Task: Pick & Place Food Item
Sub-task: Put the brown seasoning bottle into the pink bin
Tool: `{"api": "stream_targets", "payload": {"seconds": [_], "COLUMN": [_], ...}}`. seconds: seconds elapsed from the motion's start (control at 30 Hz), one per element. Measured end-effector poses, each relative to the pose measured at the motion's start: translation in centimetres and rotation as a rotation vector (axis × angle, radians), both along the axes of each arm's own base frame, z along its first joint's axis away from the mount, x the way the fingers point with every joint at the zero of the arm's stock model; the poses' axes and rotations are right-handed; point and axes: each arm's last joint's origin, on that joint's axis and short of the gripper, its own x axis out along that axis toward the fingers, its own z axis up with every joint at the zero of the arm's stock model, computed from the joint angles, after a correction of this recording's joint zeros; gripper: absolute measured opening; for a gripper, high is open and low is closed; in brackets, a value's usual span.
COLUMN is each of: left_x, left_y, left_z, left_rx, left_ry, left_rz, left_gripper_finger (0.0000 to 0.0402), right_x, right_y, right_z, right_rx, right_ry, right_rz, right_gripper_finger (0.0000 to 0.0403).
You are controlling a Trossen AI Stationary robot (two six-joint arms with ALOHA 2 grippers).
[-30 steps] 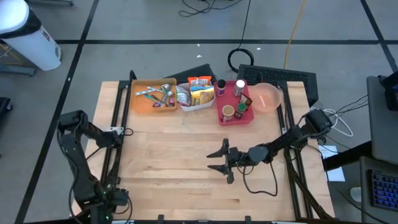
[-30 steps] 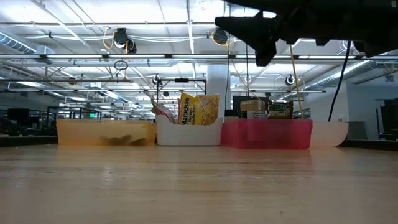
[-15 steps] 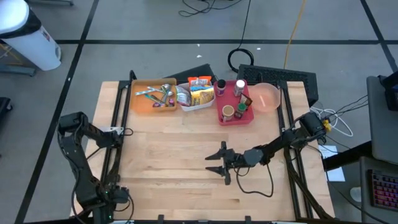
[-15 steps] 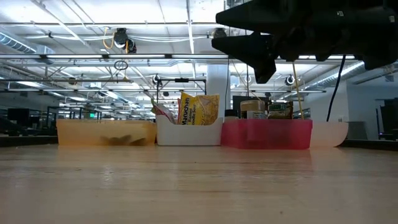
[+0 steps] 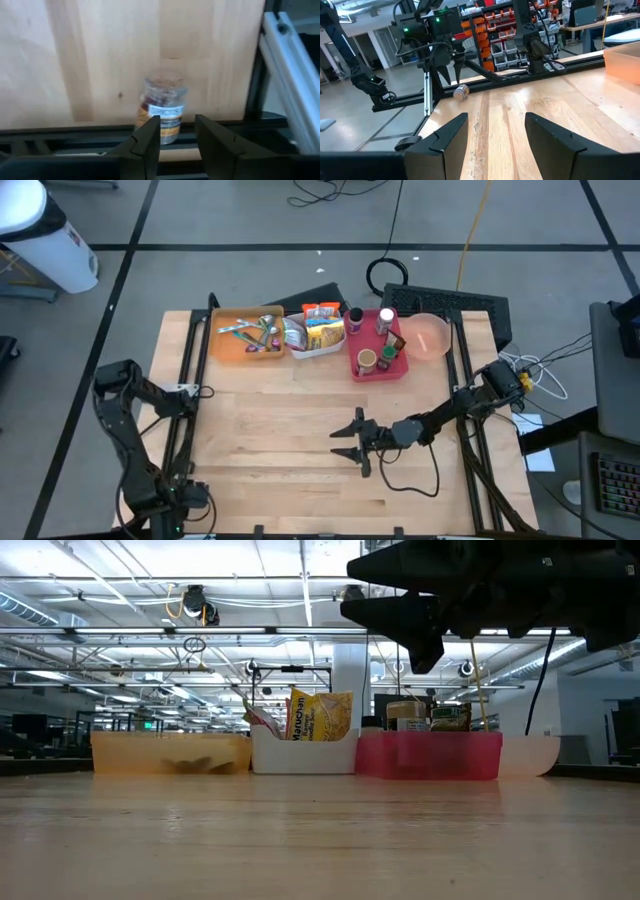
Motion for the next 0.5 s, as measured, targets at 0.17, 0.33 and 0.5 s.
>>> {"api": "stream_targets", "payload": {"seconds": [0.17, 0.33, 0.5], "left_x": [0.8, 1.2, 1.2], "left_y": [0.0, 0.2, 0.2], "left_z": [0.0, 0.0, 0.0], "left_rx": [-0.034, -0.032, -0.032], "left_ry": [0.006, 0.01, 0.009], "left_rz": [0.028, 0.039, 0.039], "left_gripper_finger": [0.0173, 0.0238, 0.0287], "right_x": [0.0, 0.0, 0.0], "right_y": [0.0, 0.0, 0.0], "right_z": [-0.1, -0.1, -0.3], "right_rx": [-0.004, -0.006, 0.0], "right_ry": [0.006, 0.013, 0.033], "right_rz": [0.001, 0.003, 0.004], "right_gripper_finger": [0.0192, 0.0192, 0.0192]}}
